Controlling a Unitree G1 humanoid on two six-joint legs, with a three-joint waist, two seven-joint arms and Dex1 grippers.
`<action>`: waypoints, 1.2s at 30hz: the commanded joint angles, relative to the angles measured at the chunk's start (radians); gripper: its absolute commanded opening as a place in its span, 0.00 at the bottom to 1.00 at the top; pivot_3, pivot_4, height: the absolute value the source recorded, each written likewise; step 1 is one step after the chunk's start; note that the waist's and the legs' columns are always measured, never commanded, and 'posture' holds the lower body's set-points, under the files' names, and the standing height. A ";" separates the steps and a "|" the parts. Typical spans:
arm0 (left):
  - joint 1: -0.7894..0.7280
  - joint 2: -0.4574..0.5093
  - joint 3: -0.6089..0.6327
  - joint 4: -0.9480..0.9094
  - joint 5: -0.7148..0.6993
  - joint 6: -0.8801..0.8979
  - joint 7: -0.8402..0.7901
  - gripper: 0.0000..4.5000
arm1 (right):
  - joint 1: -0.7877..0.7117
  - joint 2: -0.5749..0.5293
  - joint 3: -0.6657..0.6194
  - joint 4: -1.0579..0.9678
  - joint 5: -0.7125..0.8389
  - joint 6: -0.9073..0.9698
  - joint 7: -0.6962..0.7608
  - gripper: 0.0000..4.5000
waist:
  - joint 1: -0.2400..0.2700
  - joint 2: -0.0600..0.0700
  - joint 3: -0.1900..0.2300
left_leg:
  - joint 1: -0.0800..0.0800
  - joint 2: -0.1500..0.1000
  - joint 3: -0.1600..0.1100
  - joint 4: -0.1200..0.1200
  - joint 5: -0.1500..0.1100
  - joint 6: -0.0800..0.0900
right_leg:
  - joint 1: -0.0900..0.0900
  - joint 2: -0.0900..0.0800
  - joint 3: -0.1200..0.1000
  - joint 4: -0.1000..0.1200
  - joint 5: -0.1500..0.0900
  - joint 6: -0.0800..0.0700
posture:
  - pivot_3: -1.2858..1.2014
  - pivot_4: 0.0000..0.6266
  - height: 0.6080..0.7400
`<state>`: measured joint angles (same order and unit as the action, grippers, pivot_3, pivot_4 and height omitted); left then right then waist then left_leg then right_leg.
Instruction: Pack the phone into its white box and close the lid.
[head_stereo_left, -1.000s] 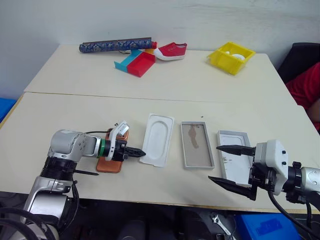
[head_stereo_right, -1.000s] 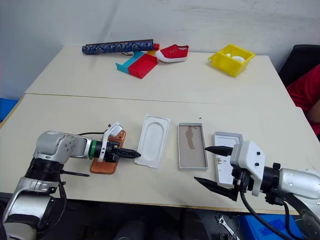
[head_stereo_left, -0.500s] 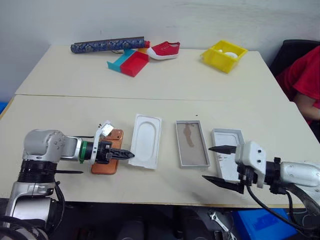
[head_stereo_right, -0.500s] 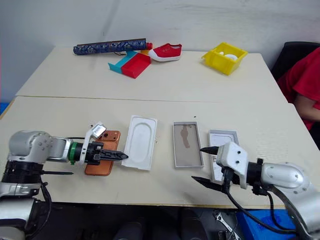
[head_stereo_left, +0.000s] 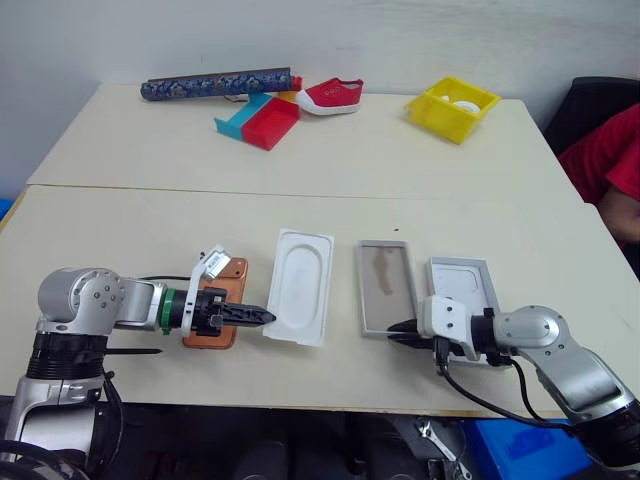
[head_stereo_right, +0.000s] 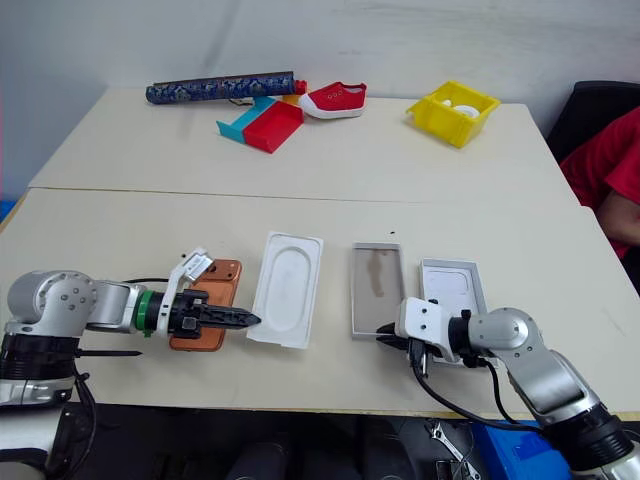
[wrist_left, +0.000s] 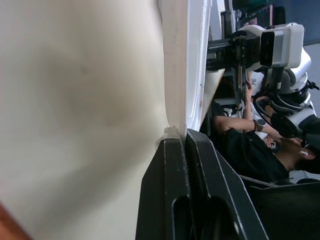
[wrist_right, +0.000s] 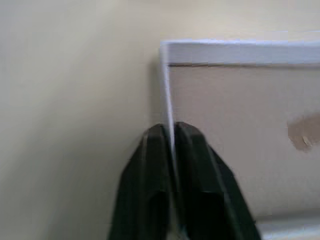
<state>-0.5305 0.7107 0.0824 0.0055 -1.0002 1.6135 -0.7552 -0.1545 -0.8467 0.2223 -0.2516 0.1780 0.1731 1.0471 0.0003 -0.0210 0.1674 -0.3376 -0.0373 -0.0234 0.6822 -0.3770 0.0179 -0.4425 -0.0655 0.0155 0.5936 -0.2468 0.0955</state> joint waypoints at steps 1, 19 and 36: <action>0.002 -0.048 0.035 -0.040 -0.097 0.001 0.085 0.00 | 0.033 -0.024 -0.011 -0.099 0.019 -0.001 0.039 0.00 | 0.003 0.000 0.000 | 0.000 0.000 0.000 0.000 0.000 0.000 | 0.000 0.000 0.000 0.000 0.000 0.000 | 0.52 0.24 1.00; -0.071 -0.389 0.049 0.091 -0.305 0.001 0.580 0.00 | 0.124 0.015 -0.041 -0.265 -0.011 0.124 -0.065 0.52 | 0.018 -0.001 0.000 | 0.001 -0.002 -0.003 0.001 0.003 -0.003 | 0.000 -0.001 -0.004 0.003 0.000 0.000 | 0.52 0.24 1.00; -0.218 -0.505 -0.078 0.230 -0.097 0.001 0.537 0.00 | 0.543 -0.041 -0.892 -0.628 0.596 0.524 -0.055 0.99 | 0.025 0.000 0.000 | 0.003 -0.003 -0.014 0.001 0.003 -0.003 | 0.012 -0.003 -0.013 -0.003 0.000 0.000 | 0.52 0.24 1.00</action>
<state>-0.7270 0.2098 0.0112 0.2436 -1.1116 1.6136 -0.1853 0.3852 -0.8927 -0.6340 -0.8421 0.7421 0.6899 1.0074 0.0252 -0.0211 0.1671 -0.3342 -0.0405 -0.0378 0.6830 -0.3743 0.0147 -0.4302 -0.0686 0.0024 0.5907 -0.2467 0.0955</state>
